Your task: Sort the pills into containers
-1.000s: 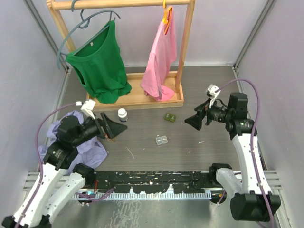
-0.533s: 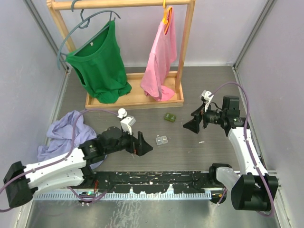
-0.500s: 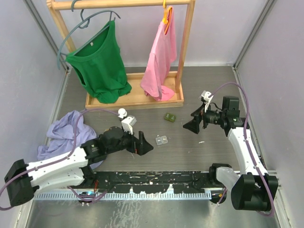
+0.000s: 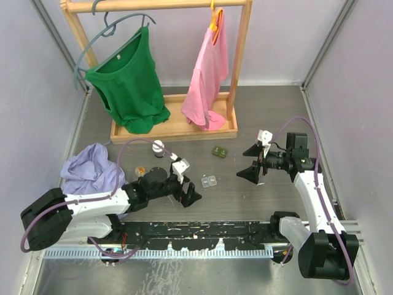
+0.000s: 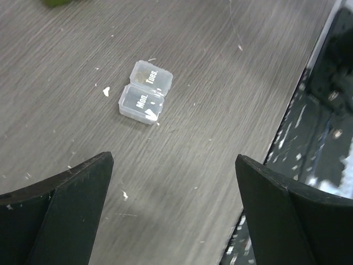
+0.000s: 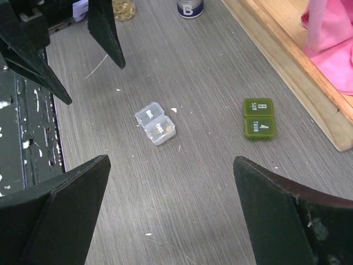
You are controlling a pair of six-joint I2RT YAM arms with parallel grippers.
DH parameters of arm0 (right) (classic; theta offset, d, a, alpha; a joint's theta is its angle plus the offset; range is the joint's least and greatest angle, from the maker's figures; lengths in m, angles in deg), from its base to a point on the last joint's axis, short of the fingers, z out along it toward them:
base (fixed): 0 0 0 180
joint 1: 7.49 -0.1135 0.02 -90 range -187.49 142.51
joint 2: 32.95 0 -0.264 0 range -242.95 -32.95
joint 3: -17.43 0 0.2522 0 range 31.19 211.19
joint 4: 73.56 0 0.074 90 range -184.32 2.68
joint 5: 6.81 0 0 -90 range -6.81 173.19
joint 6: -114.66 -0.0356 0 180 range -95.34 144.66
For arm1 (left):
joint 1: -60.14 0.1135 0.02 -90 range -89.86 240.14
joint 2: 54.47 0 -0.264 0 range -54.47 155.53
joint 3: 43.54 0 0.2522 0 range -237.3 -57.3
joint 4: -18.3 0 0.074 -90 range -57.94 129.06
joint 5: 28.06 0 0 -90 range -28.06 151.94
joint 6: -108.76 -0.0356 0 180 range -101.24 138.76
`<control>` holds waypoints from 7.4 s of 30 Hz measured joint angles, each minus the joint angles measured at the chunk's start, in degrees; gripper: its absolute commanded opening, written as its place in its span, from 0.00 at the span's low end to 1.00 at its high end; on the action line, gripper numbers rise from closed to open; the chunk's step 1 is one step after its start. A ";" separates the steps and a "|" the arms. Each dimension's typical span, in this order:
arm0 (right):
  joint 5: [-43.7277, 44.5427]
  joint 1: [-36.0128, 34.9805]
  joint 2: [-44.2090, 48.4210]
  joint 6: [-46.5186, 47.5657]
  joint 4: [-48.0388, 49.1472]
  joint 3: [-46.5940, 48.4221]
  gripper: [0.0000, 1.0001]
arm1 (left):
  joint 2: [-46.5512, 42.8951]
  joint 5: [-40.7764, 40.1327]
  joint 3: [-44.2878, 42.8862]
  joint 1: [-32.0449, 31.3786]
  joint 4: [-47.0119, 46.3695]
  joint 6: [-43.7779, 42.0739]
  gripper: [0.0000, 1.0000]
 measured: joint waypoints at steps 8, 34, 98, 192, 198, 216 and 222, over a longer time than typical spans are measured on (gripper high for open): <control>-1.20 -0.35 0.00 6.69 -3.76 0.00 1.00 | 6.58 4.87 4.04 0.00 -11.72 -19.93 0.96; 0.48 -4.98 0.00 20.41 -10.40 -1.49 1.00 | 35.52 6.49 -1.27 2.19 -37.42 -28.83 0.60; -3.87 -20.90 -19.80 -39.26 19.15 -1.31 0.97 | 6.56 -2.97 1.70 -9.16 -24.57 -30.53 0.09; -13.20 -24.98 -25.51 -62.79 34.14 -2.12 0.01 | -3.04 -23.71 -2.64 -19.30 -9.49 -29.14 0.10; -13.49 -25.05 -25.51 -62.79 34.14 -2.12 0.01 | -4.68 -20.17 -2.64 -17.11 -8.17 -23.61 0.32; -12.28 -24.63 -25.66 -61.37 33.57 -2.21 0.01 | -10.05 -22.10 -2.64 -14.34 -7.30 -15.63 0.53; -12.07 -24.63 -25.66 -60.87 33.00 -2.21 0.01 | -9.99 -26.12 -3.34 -14.34 -5.95 -14.49 0.44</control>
